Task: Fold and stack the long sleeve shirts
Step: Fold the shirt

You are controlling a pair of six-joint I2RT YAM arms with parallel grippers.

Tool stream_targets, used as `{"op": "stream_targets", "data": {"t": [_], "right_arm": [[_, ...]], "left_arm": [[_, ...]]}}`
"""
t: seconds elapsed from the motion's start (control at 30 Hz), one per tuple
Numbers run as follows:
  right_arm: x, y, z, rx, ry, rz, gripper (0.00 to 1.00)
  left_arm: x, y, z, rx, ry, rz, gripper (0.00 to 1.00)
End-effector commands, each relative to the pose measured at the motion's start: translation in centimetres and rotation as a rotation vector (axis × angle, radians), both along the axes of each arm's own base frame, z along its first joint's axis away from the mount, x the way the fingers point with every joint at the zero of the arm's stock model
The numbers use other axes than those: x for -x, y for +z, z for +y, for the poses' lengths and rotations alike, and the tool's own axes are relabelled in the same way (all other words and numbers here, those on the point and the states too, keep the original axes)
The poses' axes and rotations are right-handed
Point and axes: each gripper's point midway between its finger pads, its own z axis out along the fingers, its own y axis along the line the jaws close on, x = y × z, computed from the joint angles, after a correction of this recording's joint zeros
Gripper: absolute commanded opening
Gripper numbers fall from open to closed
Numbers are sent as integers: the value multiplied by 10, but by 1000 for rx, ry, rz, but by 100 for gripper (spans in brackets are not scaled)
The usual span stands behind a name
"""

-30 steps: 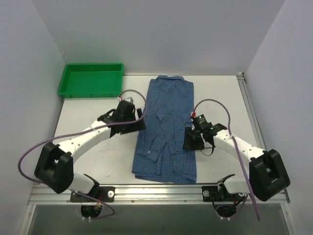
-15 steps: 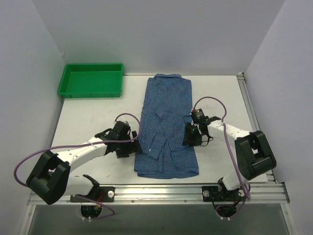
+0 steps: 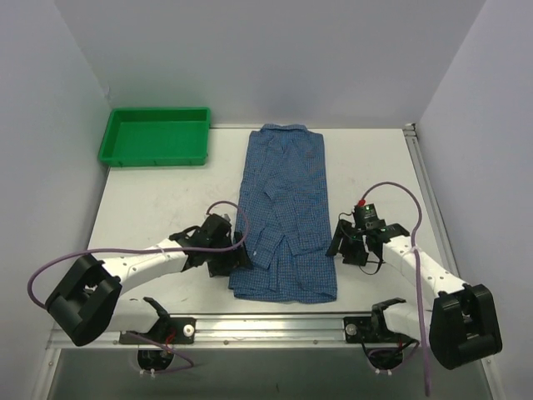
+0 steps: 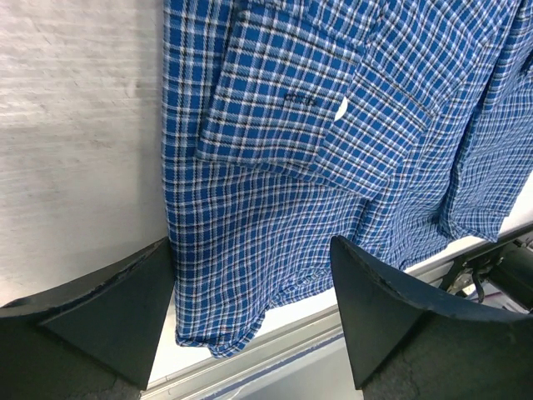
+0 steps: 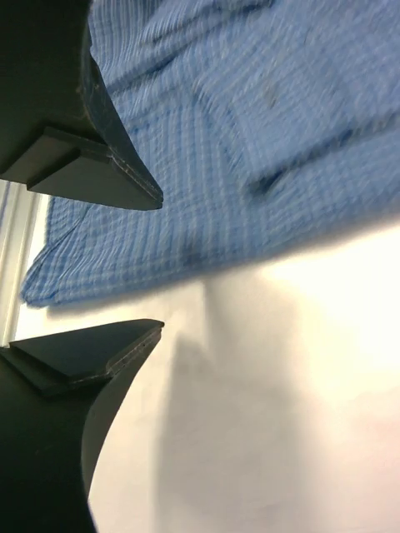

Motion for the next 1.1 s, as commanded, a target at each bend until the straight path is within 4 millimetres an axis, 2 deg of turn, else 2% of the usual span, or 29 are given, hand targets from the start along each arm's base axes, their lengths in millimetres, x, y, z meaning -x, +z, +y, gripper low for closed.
{"op": "stream_targets", "data": {"t": [0.0, 0.2, 0.43, 0.57, 0.63, 0.73, 0.77, 0.8, 0.83, 0.93, 1.07], "right_arm": [[42, -14, -12, 6, -71, 135, 56], [67, -29, -13, -16, -101, 198, 56], [89, -36, -3, -74, -63, 251, 54], [102, -36, 11, -78, -1, 281, 52], [104, -37, 14, -67, -2, 283, 50], [106, -37, 16, -66, 7, 273, 40], [105, -37, 16, -66, 7, 270, 31], [104, -34, 17, -74, 8, 253, 26], [103, -32, 17, -77, 9, 246, 15], [97, -20, 21, -103, 17, 209, 0], [81, 9, 25, -115, 32, 130, 0]], "left_arm": [[11, -11, 3, -16, -1, 40, 83], [24, -19, 4, -31, -34, 82, 82], [45, -26, 12, -59, -80, 141, 81], [54, -28, 18, -73, -101, 161, 79], [57, -28, 17, -65, -115, 172, 72], [60, -28, 16, -61, -134, 187, 58], [60, -26, 15, -54, -137, 187, 53], [59, -24, 13, -46, -139, 184, 47], [60, -21, 10, -32, -146, 182, 32], [59, -8, 4, 15, -158, 170, 13], [49, 22, -7, 64, -170, 116, 10]]}}
